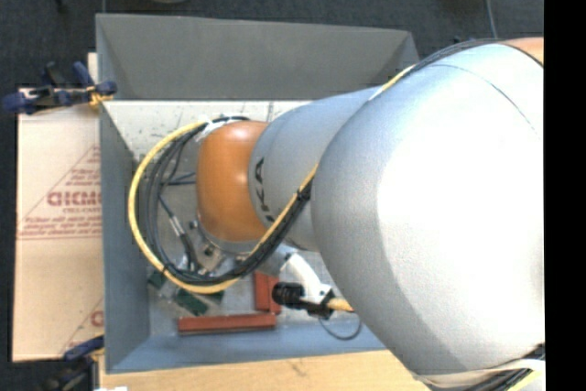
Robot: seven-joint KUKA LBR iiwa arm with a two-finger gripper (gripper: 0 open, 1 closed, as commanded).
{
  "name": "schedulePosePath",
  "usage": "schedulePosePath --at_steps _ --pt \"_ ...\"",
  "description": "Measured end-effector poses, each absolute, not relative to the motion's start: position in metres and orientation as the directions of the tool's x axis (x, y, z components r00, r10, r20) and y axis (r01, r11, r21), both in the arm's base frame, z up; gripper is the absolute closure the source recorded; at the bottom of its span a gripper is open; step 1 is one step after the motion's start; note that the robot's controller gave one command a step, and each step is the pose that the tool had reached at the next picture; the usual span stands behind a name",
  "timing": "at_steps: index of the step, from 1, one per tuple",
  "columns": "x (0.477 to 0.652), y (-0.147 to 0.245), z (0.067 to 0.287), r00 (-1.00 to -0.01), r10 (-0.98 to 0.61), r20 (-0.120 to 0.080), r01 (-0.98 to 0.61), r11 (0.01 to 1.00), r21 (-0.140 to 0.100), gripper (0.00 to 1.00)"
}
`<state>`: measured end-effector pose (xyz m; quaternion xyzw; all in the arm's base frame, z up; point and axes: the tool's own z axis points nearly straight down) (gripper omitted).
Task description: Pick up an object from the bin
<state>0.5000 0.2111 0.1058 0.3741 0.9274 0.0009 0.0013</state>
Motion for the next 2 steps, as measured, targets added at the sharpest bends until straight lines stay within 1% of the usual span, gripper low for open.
schedulePosePath --at_steps 1,2 --pt "0.49 0.192 0.07 -0.599 0.801 0.002 0.801 0.599 -0.001 0.0" --pt "0.472 0.238 0.07 -0.606 0.795 -0.002 0.795 0.606 -0.002 0.0"
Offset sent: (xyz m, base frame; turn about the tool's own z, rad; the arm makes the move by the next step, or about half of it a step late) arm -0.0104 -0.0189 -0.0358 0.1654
